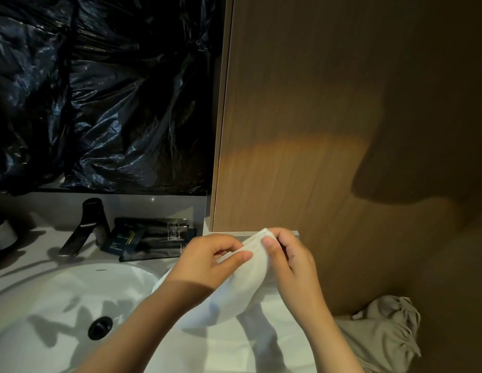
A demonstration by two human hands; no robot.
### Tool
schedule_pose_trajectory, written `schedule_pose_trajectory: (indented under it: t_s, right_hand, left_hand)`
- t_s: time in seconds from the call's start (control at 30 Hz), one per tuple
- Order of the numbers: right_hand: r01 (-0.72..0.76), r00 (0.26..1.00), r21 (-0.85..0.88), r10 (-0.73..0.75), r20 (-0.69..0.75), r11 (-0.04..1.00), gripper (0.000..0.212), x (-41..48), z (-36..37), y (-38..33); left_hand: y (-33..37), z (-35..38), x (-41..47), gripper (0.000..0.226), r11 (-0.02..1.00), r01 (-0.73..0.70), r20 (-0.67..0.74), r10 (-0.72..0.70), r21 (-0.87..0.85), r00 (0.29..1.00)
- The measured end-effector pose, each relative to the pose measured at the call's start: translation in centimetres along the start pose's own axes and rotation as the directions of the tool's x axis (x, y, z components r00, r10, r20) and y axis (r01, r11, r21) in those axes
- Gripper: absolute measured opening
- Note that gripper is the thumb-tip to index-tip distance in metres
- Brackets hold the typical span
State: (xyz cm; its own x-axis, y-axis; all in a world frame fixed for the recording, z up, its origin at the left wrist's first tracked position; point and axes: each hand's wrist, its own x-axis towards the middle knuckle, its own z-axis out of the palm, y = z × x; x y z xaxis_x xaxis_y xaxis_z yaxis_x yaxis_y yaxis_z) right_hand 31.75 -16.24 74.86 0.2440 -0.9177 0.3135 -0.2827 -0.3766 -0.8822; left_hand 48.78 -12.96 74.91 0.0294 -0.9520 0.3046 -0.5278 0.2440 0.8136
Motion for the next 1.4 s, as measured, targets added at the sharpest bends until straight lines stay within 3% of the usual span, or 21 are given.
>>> schedule_pose_trajectory:
  t_s: [0.17,0.37,0.6,0.73,0.97,1.23,1.4]
  right_hand:
    - [0.094,0.989,-0.036,-0.097,-0.11,0.995,0.015,1.8,-1.7,-1.5]
    - [0.186,0.965,-0.13,-0.206,-0.165,0.974,0.012,3.9,-2.4,-3.3]
    - [0.307,0.851,-0.362,-0.424,-0.309,0.88,0.017,9.5,-6.0,-8.6]
    - [0.335,0.788,-0.389,-0.482,-0.383,0.858,0.015,11.2,-8.0,-10.5]
    - [0.239,0.82,-0.424,-0.415,-0.395,0.874,0.013,11.3,-9.3,-7.7]
    - [0.177,0.794,-0.436,-0.39,-0.467,0.882,0.015,12.3,-11.9,-7.1]
    - [0.145,0.8,-0.426,-0.359,-0.48,0.893,0.015,12.7,-12.4,-6.3]
  left_hand:
    - [-0.5,-1.7,0.6,0.027,0.994,0.001,0.106,-0.013,0.11,0.994]
    - [0.1,-3.5,1.4,0.059,0.977,-0.102,0.07,0.09,0.188,0.993]
    - [3.3,-6.1,4.5,0.061,0.968,-0.195,-0.037,0.203,0.156,0.979]
    - [4.1,-6.9,5.9,0.067,0.948,-0.247,-0.101,0.271,0.2,0.957]
    - [1.0,-6.8,5.7,0.064,0.957,-0.169,-0.047,0.185,0.237,0.982]
    - [-0.5,-8.4,8.0,0.076,0.923,-0.137,-0.05,0.166,0.359,0.985]
    - [-2.3,-9.0,9.0,0.064,0.884,-0.049,-0.063,0.088,0.464,0.994]
